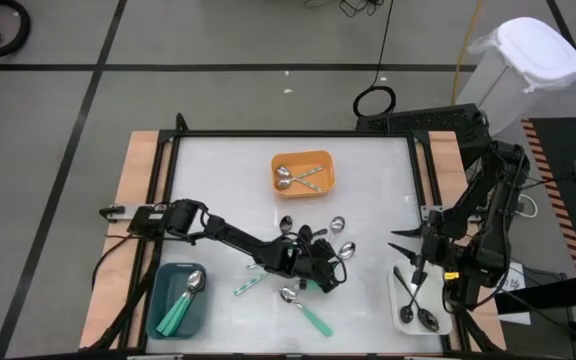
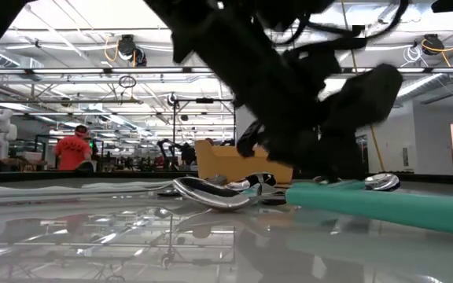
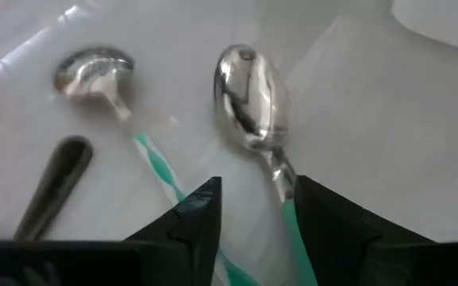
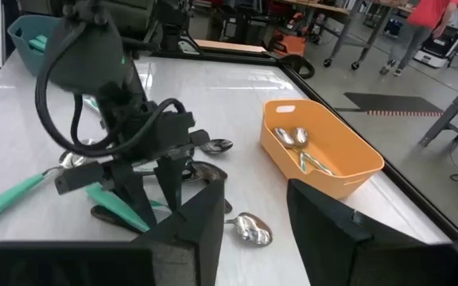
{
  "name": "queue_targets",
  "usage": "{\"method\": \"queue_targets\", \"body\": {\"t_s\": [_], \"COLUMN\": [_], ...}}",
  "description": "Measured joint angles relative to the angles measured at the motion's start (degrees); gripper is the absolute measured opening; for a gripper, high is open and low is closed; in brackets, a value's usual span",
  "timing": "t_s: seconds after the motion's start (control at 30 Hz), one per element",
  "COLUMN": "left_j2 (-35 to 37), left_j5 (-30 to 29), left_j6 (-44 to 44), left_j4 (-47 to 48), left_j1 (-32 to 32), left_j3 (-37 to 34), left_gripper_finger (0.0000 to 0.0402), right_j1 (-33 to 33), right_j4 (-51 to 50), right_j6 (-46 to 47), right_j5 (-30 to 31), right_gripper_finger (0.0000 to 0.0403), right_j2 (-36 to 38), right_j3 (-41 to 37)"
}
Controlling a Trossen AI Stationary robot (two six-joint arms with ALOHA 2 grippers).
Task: Sort silverware by color (type)
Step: Put the green spoon into the blue bin
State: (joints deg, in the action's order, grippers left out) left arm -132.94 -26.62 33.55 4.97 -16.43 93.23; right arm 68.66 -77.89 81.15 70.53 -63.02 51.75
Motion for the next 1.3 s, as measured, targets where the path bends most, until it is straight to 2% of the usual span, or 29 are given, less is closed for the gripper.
{"method": "queue_targets", "body": {"t_s": [0.87, 1.2, 1.3], "left_j2": [-0.5, -1.1, -2.5], "left_j5": [6.1, 5.5, 3.7], "left_j6": [-4.0, -5.0, -5.0], "left_j4": [-2.2, 16.1, 18.5], "left_j1": [-0.3, -2.6, -3.3], "left_j3": [0.3, 13.9, 16.3], "left_gripper_finger": [0.0159, 0.0159, 0.0159], "right_j1": [0.0, 0.0, 0.0], "right_j4": [0.3, 0.3, 0.5], "right_j6": [-2.8, -2.9, -2.9], "right_j5": [-0.1, -0.1, -0.1], "right_gripper_finger": [0.0132, 0.0132, 0.0132], "right_j2": [0.0, 0.0, 0.0], "right_j3": [0.0, 0.0, 0.0]}}
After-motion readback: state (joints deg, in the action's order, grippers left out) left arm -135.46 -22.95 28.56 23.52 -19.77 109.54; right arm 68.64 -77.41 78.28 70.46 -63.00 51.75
